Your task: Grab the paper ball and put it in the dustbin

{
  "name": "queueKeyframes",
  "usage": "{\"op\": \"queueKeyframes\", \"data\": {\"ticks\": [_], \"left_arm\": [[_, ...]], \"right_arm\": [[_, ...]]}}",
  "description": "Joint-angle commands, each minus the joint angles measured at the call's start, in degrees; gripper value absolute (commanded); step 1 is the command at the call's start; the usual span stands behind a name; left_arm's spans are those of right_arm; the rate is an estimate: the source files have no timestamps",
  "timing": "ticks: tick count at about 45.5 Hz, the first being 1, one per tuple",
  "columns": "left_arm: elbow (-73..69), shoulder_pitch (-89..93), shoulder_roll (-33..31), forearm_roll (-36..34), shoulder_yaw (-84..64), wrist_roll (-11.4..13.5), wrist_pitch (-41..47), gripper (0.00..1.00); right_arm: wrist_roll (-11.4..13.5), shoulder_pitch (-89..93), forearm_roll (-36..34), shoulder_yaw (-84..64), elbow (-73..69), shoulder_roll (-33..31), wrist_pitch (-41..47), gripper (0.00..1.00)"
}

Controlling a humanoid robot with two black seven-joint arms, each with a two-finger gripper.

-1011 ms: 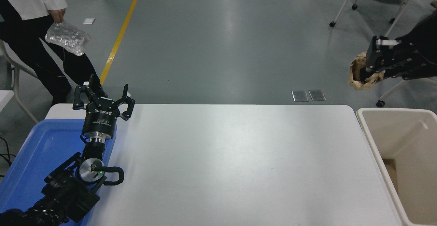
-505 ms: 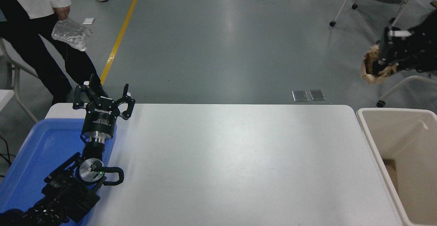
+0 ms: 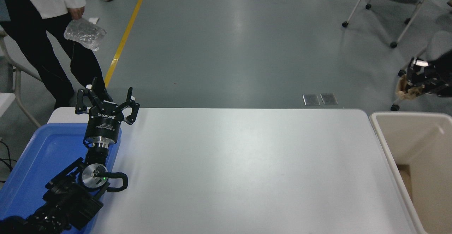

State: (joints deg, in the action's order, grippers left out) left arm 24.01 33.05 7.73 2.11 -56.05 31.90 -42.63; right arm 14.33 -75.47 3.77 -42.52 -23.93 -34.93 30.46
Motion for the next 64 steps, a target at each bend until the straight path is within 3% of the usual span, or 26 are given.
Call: {"op": "queueKeyframes", "data": {"ticks": [1,5,11,34,35,36,37,38,50,64], "left_arm": [[-0.02,0.0,0.01,0.0,0.06,0.0,0.0,0.99],[-0.02,0.0,0.01,0.0,0.06,0.0,0.0,0.99],[-0.02,0.0,0.01,0.0,0.06,0.09,0.0,0.99],[-0.02,0.0,0.01,0.09,0.06,0.0,0.09,0.99],[-0.02,0.0,0.01,0.09,0.06,0.09,0.09,0.99],[-0.02,0.0,0.01,0.0,0.06,0.0,0.09,0.99],[-0.02,0.0,0.01,0.09,0.06,0.0,0.09,0.99],[-0.02,0.0,0.01,0.09,0.06,0.09,0.09,0.99],[-0.02,0.0,0.01,0.09,0.06,0.09,0.09,0.99],[-0.02,-0.09,0.01,0.09,0.06,0.09,0.09,0.99]], "right_arm": [[-0.01,24.91,-0.26,11.76,19.27,7.07,-13.04,0.0],[0.17,30.98,-0.35,12.29,19.8,9.44,-24.03,0.0],[0.34,34.15,-0.35,12.55,19.89,12.17,-31.95,0.0],[0.26,38.55,-6.68,13.17,19.89,12.87,-37.06,0.0],[0.26,38.55,-6.76,13.08,19.89,12.87,-37.06,0.14],[0.17,38.64,-6.68,12.91,19.8,12.87,-37.06,0.47],[0.17,38.64,-6.67,12.82,19.46,12.87,-36.97,0.87],[0.26,38.2,-6.76,12.99,18.93,12.87,-36.1,1.0],[0.08,37.24,-6.76,13.08,13.13,12.35,-36.0,1.0],[-0.01,25.47,-5.62,12.29,-5.14,1.63,-35.83,1.0]]}}
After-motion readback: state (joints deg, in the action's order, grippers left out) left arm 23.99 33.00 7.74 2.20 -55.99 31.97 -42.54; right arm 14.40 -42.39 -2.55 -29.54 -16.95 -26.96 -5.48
